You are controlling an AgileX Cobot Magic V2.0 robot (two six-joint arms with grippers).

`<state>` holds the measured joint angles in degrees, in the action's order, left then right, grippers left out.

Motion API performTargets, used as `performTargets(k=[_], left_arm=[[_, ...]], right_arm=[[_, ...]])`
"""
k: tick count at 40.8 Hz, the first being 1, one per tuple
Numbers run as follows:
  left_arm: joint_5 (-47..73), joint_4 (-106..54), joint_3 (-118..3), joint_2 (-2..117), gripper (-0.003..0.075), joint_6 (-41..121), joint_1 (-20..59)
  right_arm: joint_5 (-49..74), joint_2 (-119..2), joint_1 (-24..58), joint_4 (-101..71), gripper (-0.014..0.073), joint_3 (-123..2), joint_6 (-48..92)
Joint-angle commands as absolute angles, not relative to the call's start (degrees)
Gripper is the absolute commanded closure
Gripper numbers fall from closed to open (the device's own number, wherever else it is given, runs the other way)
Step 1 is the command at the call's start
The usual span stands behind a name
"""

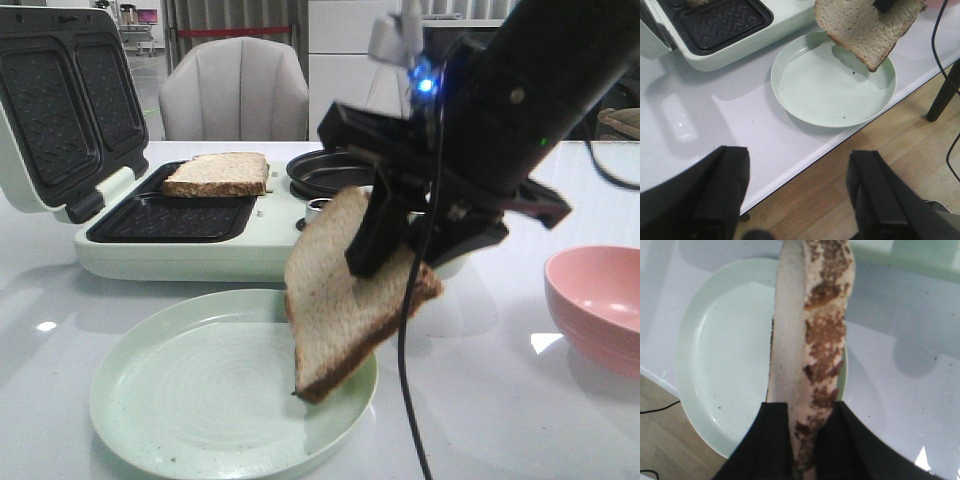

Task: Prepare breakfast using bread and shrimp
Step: 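Carry the bread slice to the sandwich maker and drop it beside the first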

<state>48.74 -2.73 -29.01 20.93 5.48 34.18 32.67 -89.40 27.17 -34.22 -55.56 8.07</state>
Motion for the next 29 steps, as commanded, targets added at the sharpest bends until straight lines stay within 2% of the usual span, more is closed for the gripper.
performTargets(k=[1, 8, 14, 22, 29], left_arm=[[44.5, -3.0, -30.5, 21.4, 0.0244, 5.0, 34.6], [44.5, -3.0, -30.5, 21.4, 0.0244, 5.0, 34.6], [44.5, -3.0, -30.5, 21.4, 0.0244, 5.0, 34.6], [44.5, -3.0, -30.5, 21.4, 0.0244, 5.0, 34.6], [44.5, -3.0, -30.5, 21.4, 0.0244, 5.0, 34.6]], right_arm=[[31.0, -84.1, 27.3, -36.0, 0.0545, -57.6, 8.8], [28.2, -81.3, 27.9, -41.5, 0.0545, -59.9, 8.8], [21.1, -82.3, 30.2, -43.6, 0.0545, -61.5, 8.8], [7.6, -86.7, 34.4, -44.1, 0.0545, -63.5, 8.8], [4.3, -93.4, 36.0, -44.1, 0.0545, -70.2, 8.8]])
